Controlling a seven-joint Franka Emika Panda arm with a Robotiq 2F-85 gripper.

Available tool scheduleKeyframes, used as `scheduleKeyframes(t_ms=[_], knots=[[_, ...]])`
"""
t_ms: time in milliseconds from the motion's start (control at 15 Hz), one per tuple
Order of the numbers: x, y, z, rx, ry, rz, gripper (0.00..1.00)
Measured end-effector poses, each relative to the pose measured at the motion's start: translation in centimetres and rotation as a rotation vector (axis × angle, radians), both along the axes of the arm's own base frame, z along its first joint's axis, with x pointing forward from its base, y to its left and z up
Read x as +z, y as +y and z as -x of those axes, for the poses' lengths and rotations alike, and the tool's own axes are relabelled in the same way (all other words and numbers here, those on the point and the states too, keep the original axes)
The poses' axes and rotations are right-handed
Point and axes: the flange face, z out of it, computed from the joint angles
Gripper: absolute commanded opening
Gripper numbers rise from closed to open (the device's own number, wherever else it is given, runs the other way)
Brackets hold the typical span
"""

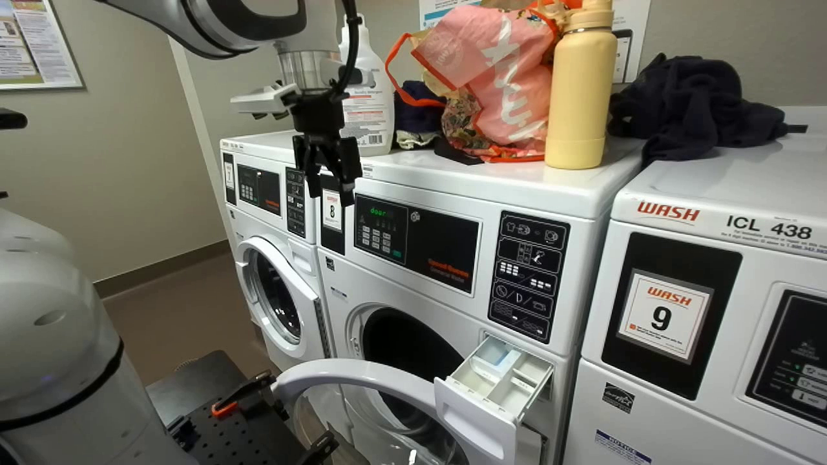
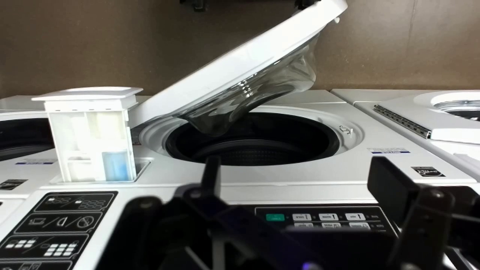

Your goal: Close the middle washing machine door

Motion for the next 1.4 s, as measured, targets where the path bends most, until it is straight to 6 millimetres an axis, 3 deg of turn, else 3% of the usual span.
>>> scheduleKeyframes(t_ms=[333,733,867,1067,1400], knots=[[-4.9,-3.9,0.7,-0.097,0.076,-0.046,1.0],[-12.3,-9.6,5.1,-0.285,0.163,-0.138,1.0],[-14.1,-10.5,6.2,-0.333,0.195,-0.168,1.0],[-15.9,-11.4,6.5,-0.396,0.242,-0.215,1.0],[-20.5,-11.6,6.6,-0.468,0.358,-0.263,1.0]])
